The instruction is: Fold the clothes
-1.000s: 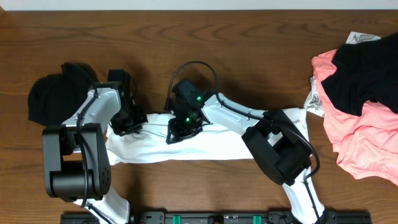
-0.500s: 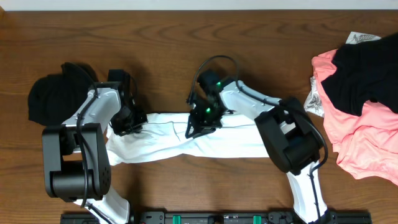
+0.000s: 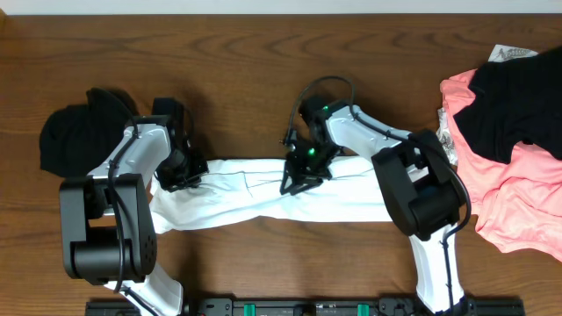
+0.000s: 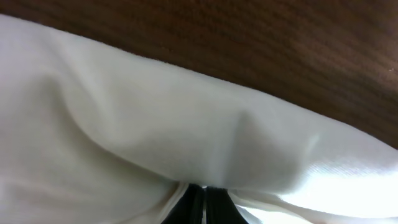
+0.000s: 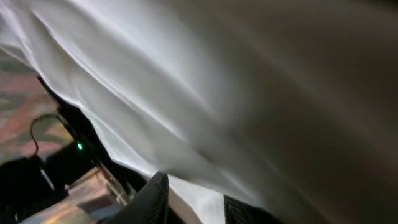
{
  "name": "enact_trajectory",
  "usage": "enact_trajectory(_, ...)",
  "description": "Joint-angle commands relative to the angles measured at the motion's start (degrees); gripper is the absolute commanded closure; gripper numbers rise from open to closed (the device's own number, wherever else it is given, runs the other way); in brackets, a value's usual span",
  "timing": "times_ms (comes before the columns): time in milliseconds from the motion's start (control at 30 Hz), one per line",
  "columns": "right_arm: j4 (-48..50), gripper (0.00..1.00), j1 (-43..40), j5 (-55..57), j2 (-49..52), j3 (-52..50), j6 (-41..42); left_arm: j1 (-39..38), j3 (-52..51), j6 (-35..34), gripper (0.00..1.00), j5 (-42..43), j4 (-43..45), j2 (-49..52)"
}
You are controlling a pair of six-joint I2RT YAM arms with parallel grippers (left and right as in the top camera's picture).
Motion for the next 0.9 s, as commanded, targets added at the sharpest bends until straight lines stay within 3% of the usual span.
enact_trajectory(0, -2.05, 0.71, -1.09, 6.95, 0.33, -0.98, -5.11, 1.42, -2.12, 0.92, 0.94, -7.76, 0.81, 3.91)
enact_trajectory(233, -5.86, 0.70, -4.13, 8.17, -11.41, -0.98, -9.66, 1.42, -2.12, 0.92, 0.94, -7.76, 0.79, 3.91)
enact_trajectory(400, -9.27, 0.67, -9.22, 20.04, -21.51, -0.98, -8.55, 1.42, -2.12, 0.92, 0.94, -7.76, 0.74, 3.91)
enact_trajectory(467, -9.94, 0.60, -12.11, 24.98, -24.39, -0.98, -7.80, 1.42, -2.12, 0.92, 0.94, -7.78, 0.74, 3.91)
enact_trajectory(567, -10.69, 0.50, -17.49, 28.37, -26.23, -0.98, -7.69, 1.42, -2.12, 0.92, 0.94, -7.78, 0.74, 3.91)
enact_trajectory(867, -10.62, 0.45, -35.17, 30.42, -25.92, -9.40, -9.51, 1.42, -2.12, 0.94, 0.94, -7.76, 0.57, 3.91)
